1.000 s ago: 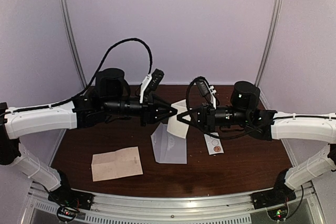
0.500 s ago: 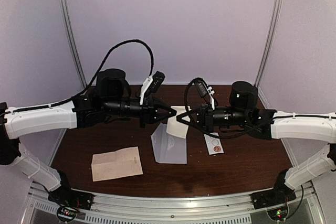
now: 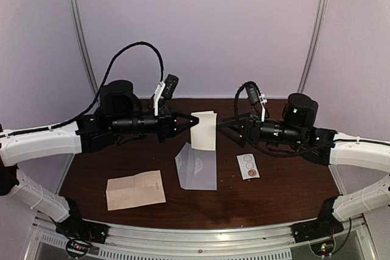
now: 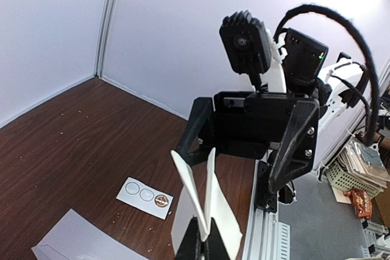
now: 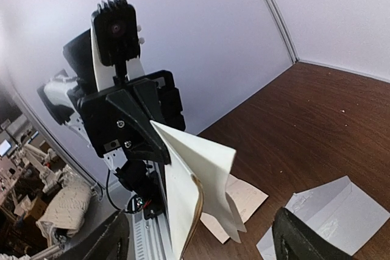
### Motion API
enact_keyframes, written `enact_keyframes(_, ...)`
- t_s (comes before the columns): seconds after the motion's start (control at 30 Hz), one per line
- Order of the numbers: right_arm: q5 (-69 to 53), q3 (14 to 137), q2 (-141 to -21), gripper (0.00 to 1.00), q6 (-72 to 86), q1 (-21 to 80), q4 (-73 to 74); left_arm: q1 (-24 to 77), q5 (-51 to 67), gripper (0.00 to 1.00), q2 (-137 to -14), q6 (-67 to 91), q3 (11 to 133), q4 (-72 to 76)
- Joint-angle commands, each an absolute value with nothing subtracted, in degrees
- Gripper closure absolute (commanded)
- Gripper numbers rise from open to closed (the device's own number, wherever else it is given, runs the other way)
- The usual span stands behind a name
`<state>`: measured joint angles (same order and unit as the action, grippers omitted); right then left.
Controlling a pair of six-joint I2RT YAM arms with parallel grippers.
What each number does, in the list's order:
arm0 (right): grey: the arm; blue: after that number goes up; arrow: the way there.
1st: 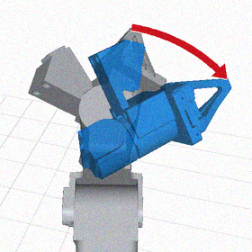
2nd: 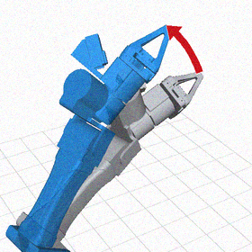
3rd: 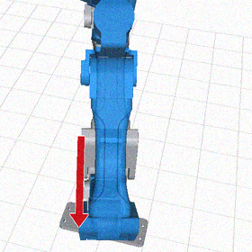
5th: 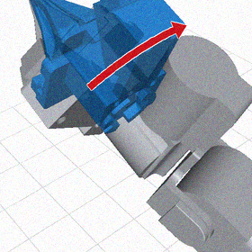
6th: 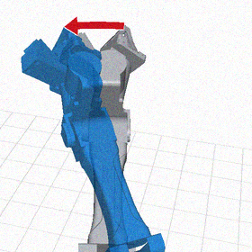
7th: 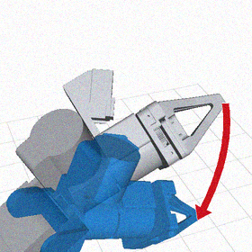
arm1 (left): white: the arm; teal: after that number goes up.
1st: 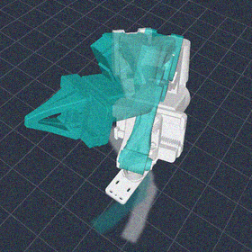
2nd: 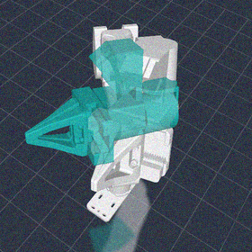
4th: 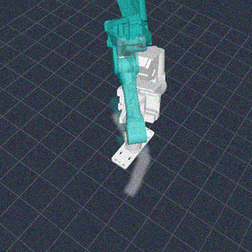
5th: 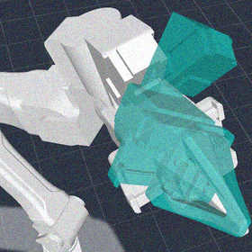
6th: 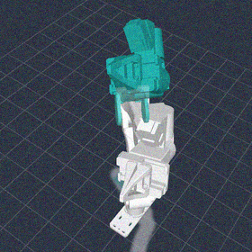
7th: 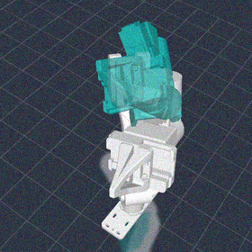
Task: Place the letter into the envelope and seal it
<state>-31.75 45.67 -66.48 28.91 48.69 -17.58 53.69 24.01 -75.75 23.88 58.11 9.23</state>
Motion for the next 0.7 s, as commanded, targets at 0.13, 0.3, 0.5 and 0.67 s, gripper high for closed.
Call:
enact_keyframes(0.13, -37.6, 43.6, -67.4, 0.00, 30.3, 49.5, -24.5, 54.1, 26.2, 1.00, -73.6, 31.8, 56.9, 20.0)
enact_keyframes(0.3, -38.1, 45.4, -69.2, 0.00, 29.5, 51.1, -25.3, 54.0, 28.3, 1.00, -73.6, 32.3, 57.1, 19.5)
enact_keyframes(0.5, -39.1, 46.5, -71.0, 0.19, 31.2, 51.2, -27.3, 54.0, 29.8, 1.00, -74.1, 32.5, 57.4, 19.3)
enact_keyframes(0.67, -38.5, 46.7, -71.7, 0.60, 30.7, 51.1, -26.7, 54.1, 31.3, 1.00, -74.7, 32.5, 57.8, 19.0)
